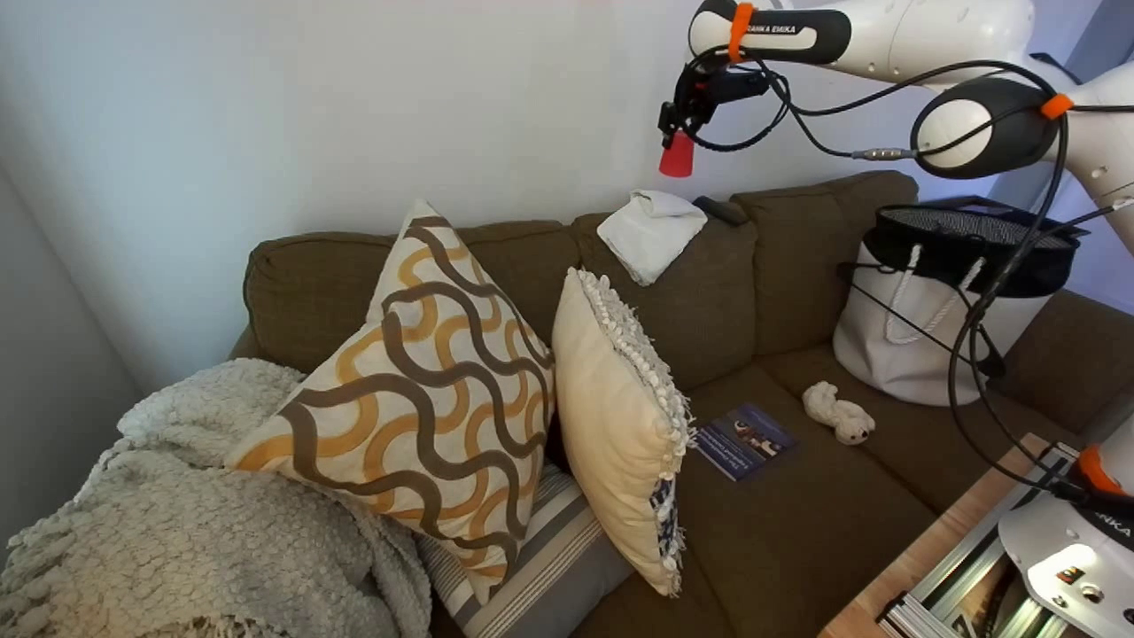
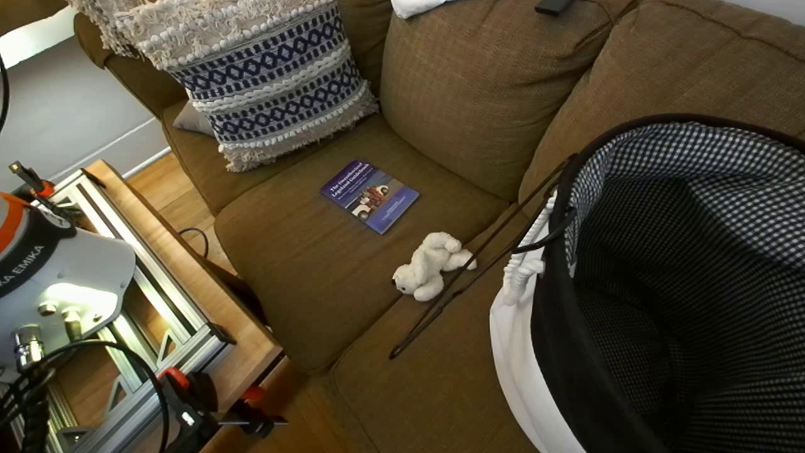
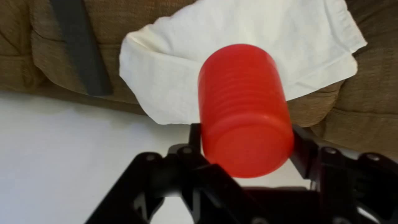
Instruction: Move the cup to the sofa middle seat
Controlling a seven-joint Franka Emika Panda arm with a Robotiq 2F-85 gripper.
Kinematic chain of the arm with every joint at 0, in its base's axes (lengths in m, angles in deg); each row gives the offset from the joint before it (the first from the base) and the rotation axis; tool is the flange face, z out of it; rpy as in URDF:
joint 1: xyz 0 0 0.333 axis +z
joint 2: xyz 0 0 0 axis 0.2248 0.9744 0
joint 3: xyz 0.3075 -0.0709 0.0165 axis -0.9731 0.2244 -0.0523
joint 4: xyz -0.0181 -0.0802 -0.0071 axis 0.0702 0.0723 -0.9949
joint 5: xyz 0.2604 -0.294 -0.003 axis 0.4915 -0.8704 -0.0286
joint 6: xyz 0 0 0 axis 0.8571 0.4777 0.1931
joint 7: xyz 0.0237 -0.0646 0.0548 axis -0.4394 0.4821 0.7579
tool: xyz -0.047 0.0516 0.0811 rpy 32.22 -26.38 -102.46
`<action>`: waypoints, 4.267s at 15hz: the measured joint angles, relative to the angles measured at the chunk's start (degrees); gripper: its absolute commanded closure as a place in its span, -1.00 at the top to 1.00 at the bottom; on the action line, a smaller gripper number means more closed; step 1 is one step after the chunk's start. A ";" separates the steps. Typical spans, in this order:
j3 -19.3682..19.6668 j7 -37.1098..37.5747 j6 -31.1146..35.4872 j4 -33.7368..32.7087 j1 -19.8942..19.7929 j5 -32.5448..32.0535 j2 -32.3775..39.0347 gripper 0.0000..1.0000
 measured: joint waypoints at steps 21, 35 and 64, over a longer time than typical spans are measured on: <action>6.80 27.42 2.02 36.06 -2.04 0.70 -8.81 -0.14; -2.26 19.09 31.65 51.05 2.39 1.60 1.85 -0.14; 3.66 9.18 60.10 69.63 9.10 2.55 5.43 -0.14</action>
